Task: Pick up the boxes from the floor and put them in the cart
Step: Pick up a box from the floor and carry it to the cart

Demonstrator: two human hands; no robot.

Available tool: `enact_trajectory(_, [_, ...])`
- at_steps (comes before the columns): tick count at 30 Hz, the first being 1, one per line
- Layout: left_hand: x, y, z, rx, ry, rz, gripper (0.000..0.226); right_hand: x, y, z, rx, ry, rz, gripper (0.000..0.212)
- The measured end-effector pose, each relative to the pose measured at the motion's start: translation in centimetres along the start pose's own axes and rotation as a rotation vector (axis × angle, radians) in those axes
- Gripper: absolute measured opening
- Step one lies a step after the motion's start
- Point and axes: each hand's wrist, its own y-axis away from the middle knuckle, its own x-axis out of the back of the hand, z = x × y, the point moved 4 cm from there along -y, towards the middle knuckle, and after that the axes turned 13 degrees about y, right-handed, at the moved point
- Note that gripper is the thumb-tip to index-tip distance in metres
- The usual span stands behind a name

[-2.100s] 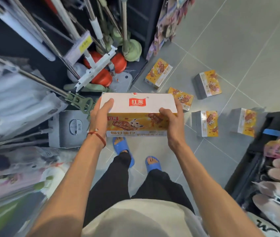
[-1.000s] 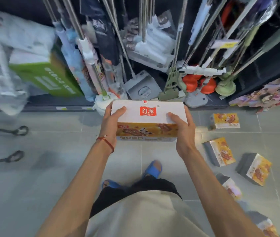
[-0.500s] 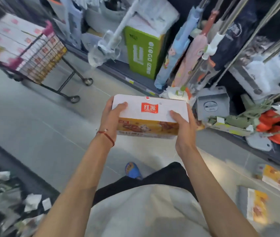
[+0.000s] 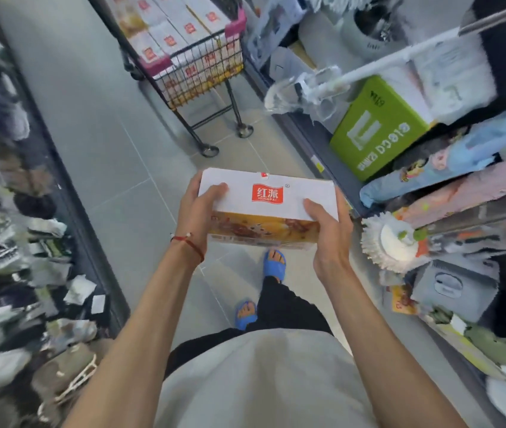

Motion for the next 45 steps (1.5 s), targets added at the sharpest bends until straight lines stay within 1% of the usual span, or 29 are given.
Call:
enact_trajectory(3, [0.3, -3.0, 2.0, -0.03, 0.036, 0.07, 0.034, -2.9, -3.8, -2.2, 0.034, 0.044, -0.077, 0.044])
enact_trajectory(7, [1.0, -6.2, 4.6, -0.075, 0.086, 0.16, 0.038, -6.8, -8.3, -5.0, 0.033, 0.072, -0.189, 0.055])
enact_trajectory(10, [1.9, -8.4, 6.5, -0.087, 0.134, 0.227, 0.05, -10.1, -10.9, -7.6, 0.055, 0.103, -0.271, 0.058])
enact_trajectory(13, [3.3, -10.9, 8.6, -0.107, 0.184, 0.273, 0.047, -13.8, -12.8, -9.9, 0.071, 0.127, -0.325, 0.061])
enact_trajectory(19, [8.2, -17.0, 12.8, -0.129, 0.258, 0.307, 0.044, -23.6, -15.9, -13.7, 0.09, 0.169, -0.396, 0.046])
enact_trajectory(23, [12.5, -22.1, 17.0, -0.144, 0.26, 0.278, 0.038, -31.3, -17.6, -15.7, 0.11, 0.175, -0.369, 0.038])
enact_trajectory(27, [16.7, -27.0, 21.8, -0.145, 0.217, 0.231, 0.035, -38.1, -18.5, -17.3, 0.117, 0.15, -0.32, 0.048])
enact_trajectory(31, [19.6, -31.8, 26.5, -0.129, 0.16, 0.198, 0.045, -43.8, -19.5, -19.1, 0.114, 0.11, -0.27, 0.051])
enact_trajectory(35, [20.9, -36.5, 30.2, -0.129, 0.091, 0.139, 0.044, -47.9, -21.2, -21.0, 0.109, 0.058, -0.211, 0.052])
enact_trajectory(37, [21.1, -39.0, 31.9, -0.143, 0.074, 0.131, 0.039, -49.8, -22.6, -22.2, 0.111, 0.035, -0.186, 0.051])
enact_trajectory(42, [20.4, -46.1, 36.8, -0.185, 0.016, 0.096, 0.026, -54.1, -27.7, -25.2, 0.09, -0.053, -0.101, 0.066])
enact_trajectory(43, [20.1, -47.7, 37.8, -0.193, 0.001, 0.08, 0.024, -54.9, -28.9, -25.7, 0.088, -0.067, -0.08, 0.066])
enact_trajectory(45, [19.3, -50.8, 39.7, -0.205, -0.022, 0.045, 0.029, -56.4, -31.4, -26.5, 0.086, -0.089, -0.035, 0.068])
